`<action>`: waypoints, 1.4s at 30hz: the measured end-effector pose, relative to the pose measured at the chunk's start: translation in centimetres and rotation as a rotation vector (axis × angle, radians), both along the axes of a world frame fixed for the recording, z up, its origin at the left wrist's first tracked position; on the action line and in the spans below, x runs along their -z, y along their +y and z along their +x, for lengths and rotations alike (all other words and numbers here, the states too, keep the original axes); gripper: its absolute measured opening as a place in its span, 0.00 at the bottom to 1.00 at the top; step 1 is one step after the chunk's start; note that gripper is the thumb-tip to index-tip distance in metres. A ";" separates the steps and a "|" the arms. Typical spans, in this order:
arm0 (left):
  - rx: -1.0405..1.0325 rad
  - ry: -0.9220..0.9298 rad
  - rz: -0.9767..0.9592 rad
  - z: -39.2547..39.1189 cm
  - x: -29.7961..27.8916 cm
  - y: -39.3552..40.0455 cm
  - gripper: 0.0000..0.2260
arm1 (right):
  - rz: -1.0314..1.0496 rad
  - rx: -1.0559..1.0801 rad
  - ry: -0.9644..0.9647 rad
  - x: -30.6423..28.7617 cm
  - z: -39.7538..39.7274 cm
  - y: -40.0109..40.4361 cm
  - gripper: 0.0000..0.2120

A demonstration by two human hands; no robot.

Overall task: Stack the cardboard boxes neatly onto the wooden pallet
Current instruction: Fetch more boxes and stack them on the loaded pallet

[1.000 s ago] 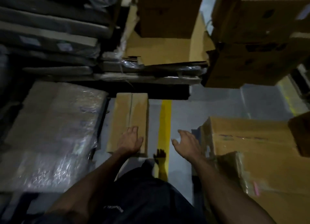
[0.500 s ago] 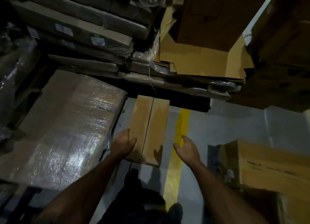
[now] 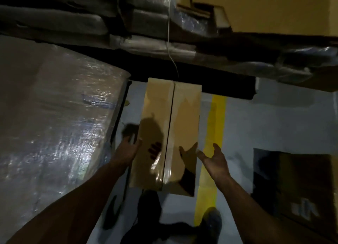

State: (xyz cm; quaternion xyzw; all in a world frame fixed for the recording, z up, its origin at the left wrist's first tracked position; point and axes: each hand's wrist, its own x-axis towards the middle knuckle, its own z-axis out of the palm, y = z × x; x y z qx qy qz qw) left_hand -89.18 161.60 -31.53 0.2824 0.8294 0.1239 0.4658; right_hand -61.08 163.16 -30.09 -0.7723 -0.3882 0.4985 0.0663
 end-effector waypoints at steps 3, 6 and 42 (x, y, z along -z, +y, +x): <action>-0.023 0.027 0.000 -0.1 6.7 1.4 0.25 | 0.005 0.043 0.008 7.0 -0.5 1.8 0.45; -0.043 0.016 0.006 -0.5 12.6 2.5 0.29 | -0.007 0.082 0.020 13.2 -1.0 3.0 0.49; 0.296 -0.133 0.379 12.9 -10.9 -6.1 0.42 | 0.160 0.323 0.129 -9.2 11.2 -10.0 0.37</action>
